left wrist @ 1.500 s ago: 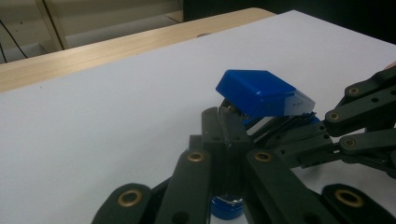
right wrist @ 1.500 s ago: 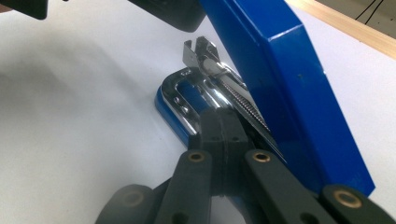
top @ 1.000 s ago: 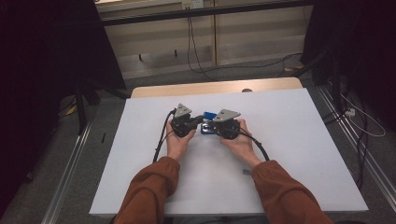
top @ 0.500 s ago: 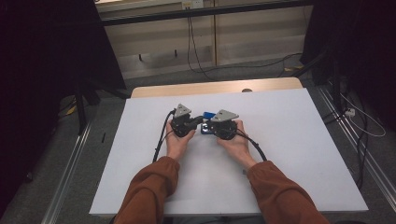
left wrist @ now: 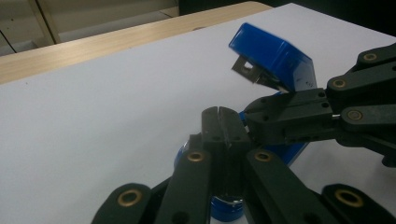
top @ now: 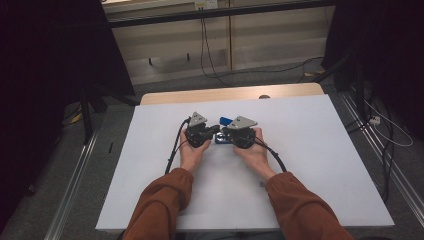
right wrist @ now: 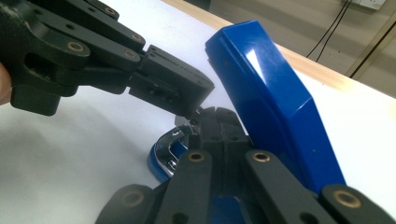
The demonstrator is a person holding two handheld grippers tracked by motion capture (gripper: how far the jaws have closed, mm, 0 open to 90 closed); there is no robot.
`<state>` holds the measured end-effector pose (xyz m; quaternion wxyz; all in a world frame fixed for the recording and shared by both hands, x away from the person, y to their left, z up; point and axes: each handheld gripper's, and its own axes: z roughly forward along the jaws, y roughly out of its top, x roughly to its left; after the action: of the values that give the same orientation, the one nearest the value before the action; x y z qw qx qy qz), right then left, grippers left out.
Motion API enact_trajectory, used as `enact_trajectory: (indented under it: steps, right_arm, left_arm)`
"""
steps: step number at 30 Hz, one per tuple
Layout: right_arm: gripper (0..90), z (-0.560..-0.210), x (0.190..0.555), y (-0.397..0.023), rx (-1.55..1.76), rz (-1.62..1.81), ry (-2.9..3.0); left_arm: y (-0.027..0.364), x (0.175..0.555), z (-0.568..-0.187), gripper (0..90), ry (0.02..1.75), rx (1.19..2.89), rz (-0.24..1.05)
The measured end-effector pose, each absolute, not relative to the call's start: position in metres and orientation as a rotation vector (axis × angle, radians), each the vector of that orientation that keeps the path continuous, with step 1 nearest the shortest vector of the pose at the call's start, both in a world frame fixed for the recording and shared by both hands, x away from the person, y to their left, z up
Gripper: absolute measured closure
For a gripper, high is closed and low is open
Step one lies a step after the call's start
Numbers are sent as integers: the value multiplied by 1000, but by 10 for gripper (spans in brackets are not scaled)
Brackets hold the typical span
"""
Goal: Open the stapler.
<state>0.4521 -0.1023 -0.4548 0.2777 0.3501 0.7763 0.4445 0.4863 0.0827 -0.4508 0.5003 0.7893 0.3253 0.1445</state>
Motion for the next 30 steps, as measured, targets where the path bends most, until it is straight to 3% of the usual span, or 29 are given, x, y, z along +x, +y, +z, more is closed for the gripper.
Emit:
enact_trajectory:
  steps: [30]
  right_arm:
    - [900,-452,452,-104,988,1208,2035]
  left_arm:
    - [81,487,-456,900,790,1945,370]
